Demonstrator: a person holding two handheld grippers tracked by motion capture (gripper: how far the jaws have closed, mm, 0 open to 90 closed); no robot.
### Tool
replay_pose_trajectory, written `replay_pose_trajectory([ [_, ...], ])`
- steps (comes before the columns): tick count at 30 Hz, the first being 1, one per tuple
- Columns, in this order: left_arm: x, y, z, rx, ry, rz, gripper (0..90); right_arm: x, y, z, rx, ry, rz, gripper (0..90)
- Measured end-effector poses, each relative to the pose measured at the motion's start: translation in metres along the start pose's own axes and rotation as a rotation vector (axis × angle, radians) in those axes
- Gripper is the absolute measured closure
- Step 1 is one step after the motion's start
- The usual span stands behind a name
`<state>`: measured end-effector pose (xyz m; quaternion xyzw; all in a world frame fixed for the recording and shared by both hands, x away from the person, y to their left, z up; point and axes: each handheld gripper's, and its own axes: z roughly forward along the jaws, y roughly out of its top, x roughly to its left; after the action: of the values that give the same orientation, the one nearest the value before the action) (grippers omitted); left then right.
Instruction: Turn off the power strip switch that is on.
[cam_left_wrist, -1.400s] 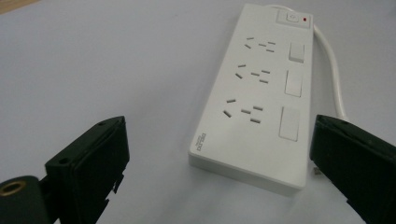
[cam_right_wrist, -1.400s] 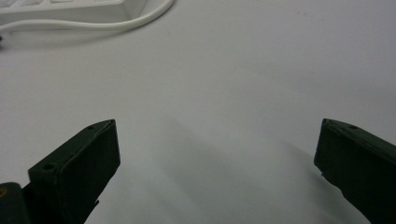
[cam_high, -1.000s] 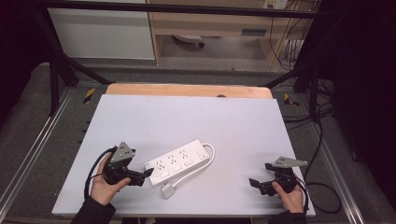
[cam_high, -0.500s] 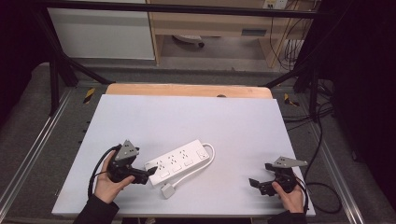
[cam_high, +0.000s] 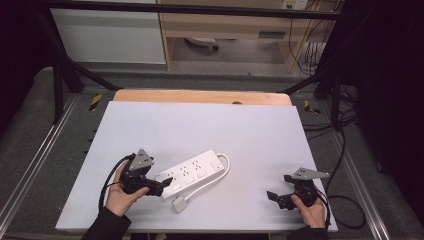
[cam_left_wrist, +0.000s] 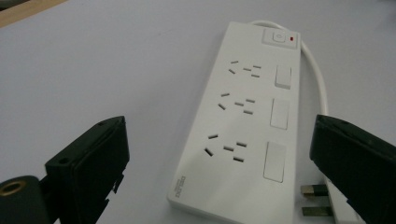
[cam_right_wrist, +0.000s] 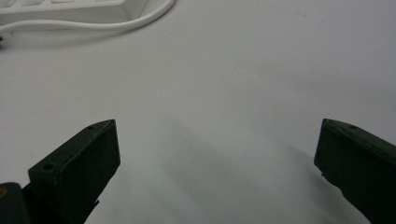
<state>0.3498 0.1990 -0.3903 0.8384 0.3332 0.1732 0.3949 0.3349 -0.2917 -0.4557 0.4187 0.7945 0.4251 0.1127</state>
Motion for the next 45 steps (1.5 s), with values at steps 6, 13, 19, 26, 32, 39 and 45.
replay_pose_trajectory([
  [6,-0.003,0.004,0.005,0.002,-0.007,0.006,4.3,0.0,0.0,0.0,0.0,0.0,-0.001,0.8],
  [13,-0.006,0.008,0.01,0.006,-0.016,0.011,4.3,0.0,0.0,0.0,0.0,-0.001,-0.001,0.8],
  [19,-0.009,0.012,0.013,0.007,-0.021,0.018,4.4,0.0,0.0,0.0,0.001,0.001,0.002,0.8],
  [26,-0.013,0.018,0.018,0.005,-0.028,0.026,4.4,0.0,0.0,0.0,0.004,0.002,0.003,0.8],
  [32,-0.018,0.023,0.023,0.006,-0.035,0.034,4.6,0.0,0.0,0.0,0.001,0.002,0.001,0.8],
  [39,-0.024,0.027,0.03,0.014,-0.04,0.042,5.3,0.0,0.0,0.0,0.001,0.001,-0.001,0.8],
  [45,-0.027,0.029,0.036,0.019,-0.047,0.042,6.6,0.0,0.0,0.0,0.003,0.003,0.001,0.8],
])
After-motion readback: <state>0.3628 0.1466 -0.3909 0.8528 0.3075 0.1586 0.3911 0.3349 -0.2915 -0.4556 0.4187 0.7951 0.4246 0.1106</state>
